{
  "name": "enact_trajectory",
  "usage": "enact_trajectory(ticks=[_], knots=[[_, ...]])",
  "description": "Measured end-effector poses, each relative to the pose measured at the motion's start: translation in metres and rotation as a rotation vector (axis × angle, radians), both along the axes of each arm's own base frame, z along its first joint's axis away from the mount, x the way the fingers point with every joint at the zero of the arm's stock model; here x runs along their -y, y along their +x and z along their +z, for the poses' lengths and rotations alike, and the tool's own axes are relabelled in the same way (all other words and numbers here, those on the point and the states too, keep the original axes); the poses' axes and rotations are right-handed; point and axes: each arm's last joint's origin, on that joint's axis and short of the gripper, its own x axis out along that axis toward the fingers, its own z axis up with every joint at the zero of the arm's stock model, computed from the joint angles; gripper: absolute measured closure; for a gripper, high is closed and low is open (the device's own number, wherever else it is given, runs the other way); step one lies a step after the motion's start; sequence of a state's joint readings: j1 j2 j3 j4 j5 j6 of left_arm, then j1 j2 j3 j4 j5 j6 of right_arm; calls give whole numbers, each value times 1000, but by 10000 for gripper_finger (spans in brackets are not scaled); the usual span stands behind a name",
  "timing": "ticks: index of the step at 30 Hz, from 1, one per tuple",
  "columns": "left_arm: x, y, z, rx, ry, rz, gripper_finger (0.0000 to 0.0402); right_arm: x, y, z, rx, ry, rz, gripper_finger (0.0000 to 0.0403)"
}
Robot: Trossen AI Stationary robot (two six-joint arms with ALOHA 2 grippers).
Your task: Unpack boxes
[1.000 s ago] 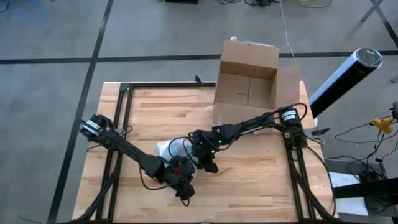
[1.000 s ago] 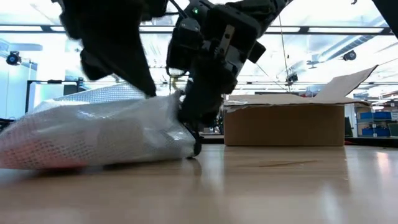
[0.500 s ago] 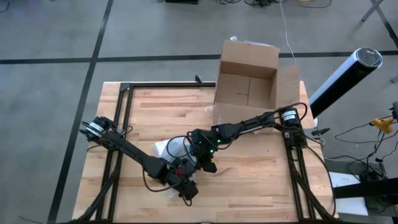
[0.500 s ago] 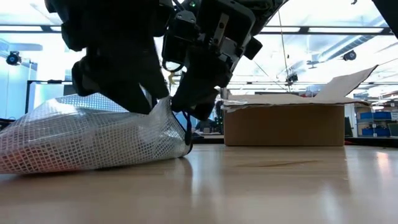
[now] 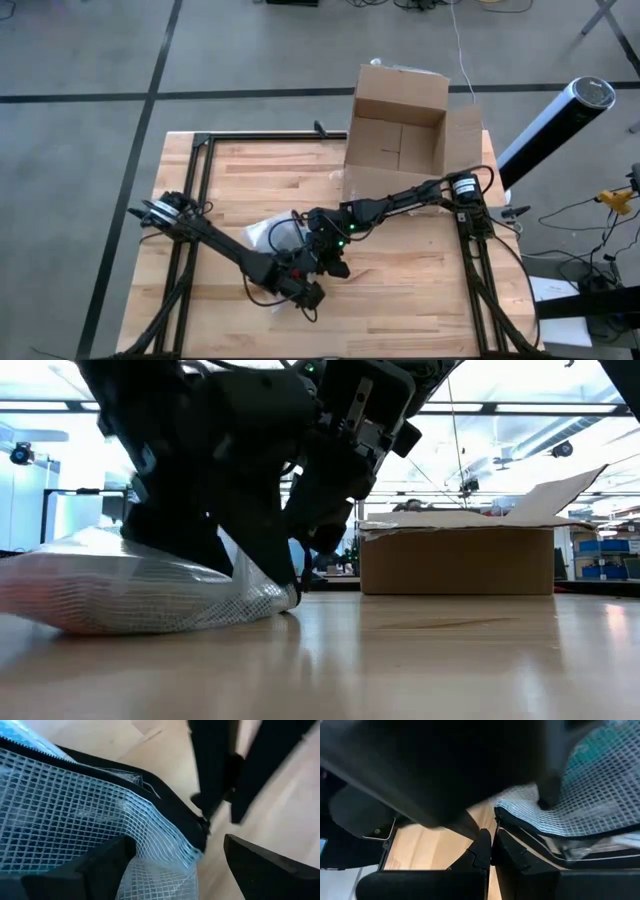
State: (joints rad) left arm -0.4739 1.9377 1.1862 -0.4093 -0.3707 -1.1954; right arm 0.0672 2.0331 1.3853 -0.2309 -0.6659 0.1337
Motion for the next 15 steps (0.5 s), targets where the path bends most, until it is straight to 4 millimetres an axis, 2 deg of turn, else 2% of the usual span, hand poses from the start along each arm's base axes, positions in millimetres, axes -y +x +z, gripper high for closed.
enact_trajectory(ticks=[3,5,8,11,12,15], knots=[[-3,1,-4,-10,15,8,96,-1,0,0,-3,3,5,403],[-3,1,-5,-12,30,8,126,-2,-1,0,-4,7,9,403],[-5,2,-3,-14,35,6,221,-2,-1,0,-4,12,13,403],[-2,7,2,-18,47,-60,350,-3,-1,0,-4,22,24,403],[0,9,5,-13,50,-93,374,-3,-1,0,-3,26,28,403],[5,15,16,8,56,-175,396,-3,-1,1,7,22,33,403]])
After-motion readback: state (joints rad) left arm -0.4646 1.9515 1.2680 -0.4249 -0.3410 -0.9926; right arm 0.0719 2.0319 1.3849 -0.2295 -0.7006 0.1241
